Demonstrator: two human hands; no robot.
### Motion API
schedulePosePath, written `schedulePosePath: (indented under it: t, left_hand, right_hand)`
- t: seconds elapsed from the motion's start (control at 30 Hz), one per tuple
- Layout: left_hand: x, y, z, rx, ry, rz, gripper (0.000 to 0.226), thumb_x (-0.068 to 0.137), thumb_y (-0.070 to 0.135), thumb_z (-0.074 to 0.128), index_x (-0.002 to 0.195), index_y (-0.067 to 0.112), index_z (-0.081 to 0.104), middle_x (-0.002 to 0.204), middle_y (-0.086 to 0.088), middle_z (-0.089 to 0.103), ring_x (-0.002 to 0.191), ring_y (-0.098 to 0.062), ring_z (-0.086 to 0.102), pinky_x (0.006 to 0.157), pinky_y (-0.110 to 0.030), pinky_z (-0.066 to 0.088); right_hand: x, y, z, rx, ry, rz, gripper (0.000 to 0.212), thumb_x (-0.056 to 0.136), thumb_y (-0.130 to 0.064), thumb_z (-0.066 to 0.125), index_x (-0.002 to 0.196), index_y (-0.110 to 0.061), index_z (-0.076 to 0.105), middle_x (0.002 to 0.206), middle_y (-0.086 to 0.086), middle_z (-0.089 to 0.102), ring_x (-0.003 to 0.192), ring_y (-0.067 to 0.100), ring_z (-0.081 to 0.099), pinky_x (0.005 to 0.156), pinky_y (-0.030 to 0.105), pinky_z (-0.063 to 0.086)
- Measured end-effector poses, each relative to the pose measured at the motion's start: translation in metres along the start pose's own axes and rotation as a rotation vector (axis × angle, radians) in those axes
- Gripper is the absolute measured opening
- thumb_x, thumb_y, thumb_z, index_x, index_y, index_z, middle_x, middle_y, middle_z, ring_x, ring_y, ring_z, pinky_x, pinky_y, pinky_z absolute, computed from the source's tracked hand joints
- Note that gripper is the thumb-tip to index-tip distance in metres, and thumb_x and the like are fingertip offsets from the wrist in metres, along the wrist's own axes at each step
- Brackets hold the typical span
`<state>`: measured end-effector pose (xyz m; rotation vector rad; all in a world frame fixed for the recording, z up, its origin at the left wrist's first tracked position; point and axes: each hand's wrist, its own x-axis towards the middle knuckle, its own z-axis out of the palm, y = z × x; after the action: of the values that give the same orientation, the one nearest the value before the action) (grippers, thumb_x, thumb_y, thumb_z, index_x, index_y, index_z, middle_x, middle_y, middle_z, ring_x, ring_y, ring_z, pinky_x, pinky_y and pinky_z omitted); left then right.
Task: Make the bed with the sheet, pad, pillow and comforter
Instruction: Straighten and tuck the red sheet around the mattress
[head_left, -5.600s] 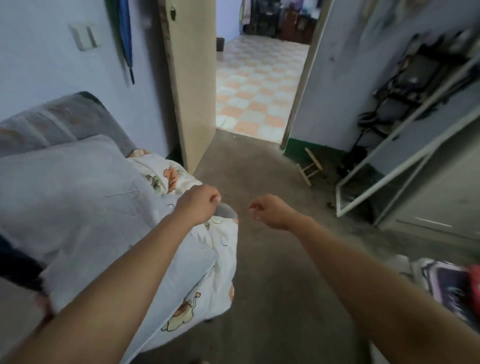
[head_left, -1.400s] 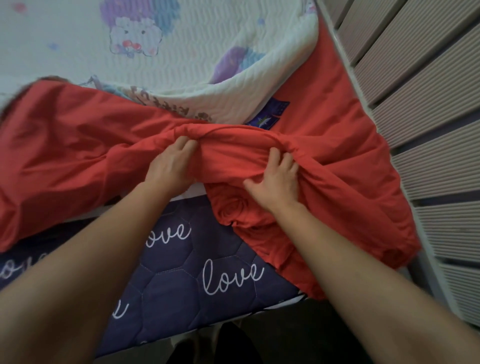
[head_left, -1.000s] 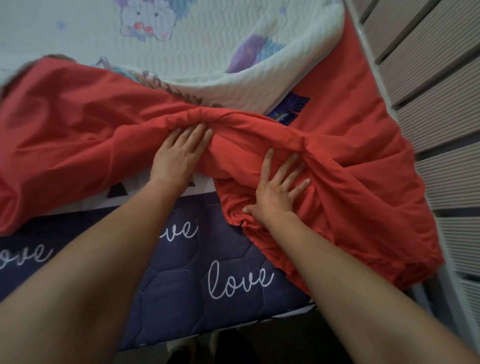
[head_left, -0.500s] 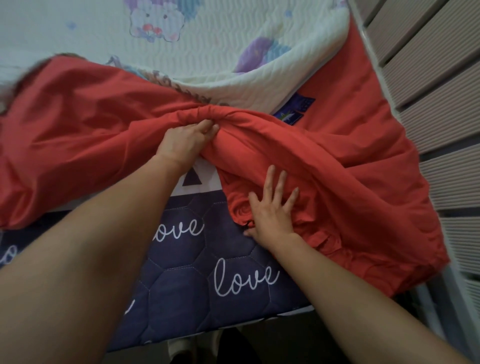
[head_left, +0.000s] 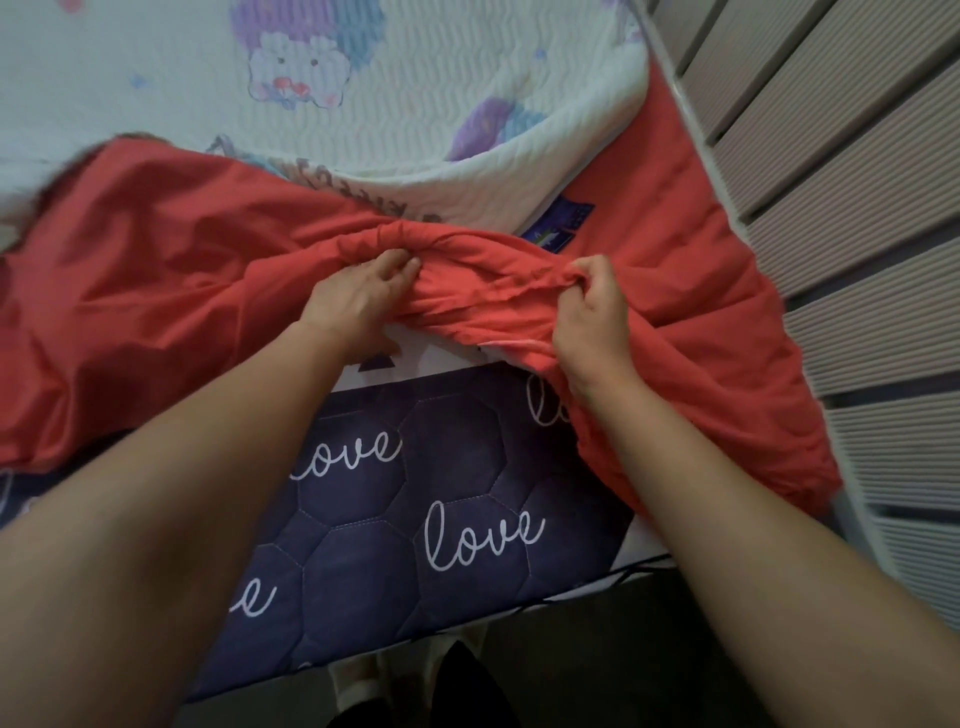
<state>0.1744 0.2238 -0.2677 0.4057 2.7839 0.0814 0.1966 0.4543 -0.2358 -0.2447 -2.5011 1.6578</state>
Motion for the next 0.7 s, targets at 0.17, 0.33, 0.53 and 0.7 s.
schedulePosePath:
  t: [0.17,0.33,0.53,0.7]
  left_hand:
    - [-0.006,0.019,-0.003,-0.071,0.255,-0.022,0.060,0.074,0.026,0.073,0.127,0.010,0.051,0.128,-0.012,0.045,0.113,-0.035,0.047,0.080,-0.045,0.045]
    - [-0.004,0.017,-0.014,-0.196,0.396,-0.068,0.018,0.088,0.017,0.054,0.103,0.008,0.057,0.111,-0.015,0.053,0.104,-0.035,0.045,0.063,-0.042,0.041]
    - [0.003,0.000,-0.038,-0.435,0.391,-0.140,0.020,0.084,0.006,0.050,0.104,0.003,0.048,0.096,-0.029,0.061,0.089,-0.045,0.057,0.069,-0.039,0.033]
    - [-0.005,-0.004,-0.056,-0.445,0.188,-0.053,0.064,0.066,0.032,0.082,0.108,0.007,0.042,0.089,-0.016,0.061,0.081,-0.036,0.059,0.068,-0.038,0.042]
  right_hand:
    - [0.026,-0.026,-0.023,0.148,-0.010,-0.042,0.011,0.084,-0.015,0.049,0.077,-0.008,0.054,0.066,-0.007,0.044,0.061,-0.003,0.037,0.060,0.023,0.034]
    - [0.030,-0.028,-0.040,-0.287,-0.378,-0.096,0.062,0.065,-0.065,0.065,0.089,-0.008,0.062,0.077,-0.003,0.059,0.072,0.009,0.052,0.068,0.035,0.045]
    - [0.028,-0.023,-0.015,-1.051,-0.587,-0.225,0.118,0.058,-0.056,0.081,0.148,-0.026,0.011,0.117,0.012,0.063,0.104,0.036,0.062,0.077,0.040,0.046]
    - [0.042,-0.012,-0.006,-1.182,-0.442,-0.255,0.055,0.079,-0.017,0.060,0.131,-0.019,0.042,0.115,0.014,0.055,0.103,0.039,0.059,0.075,0.040,0.044]
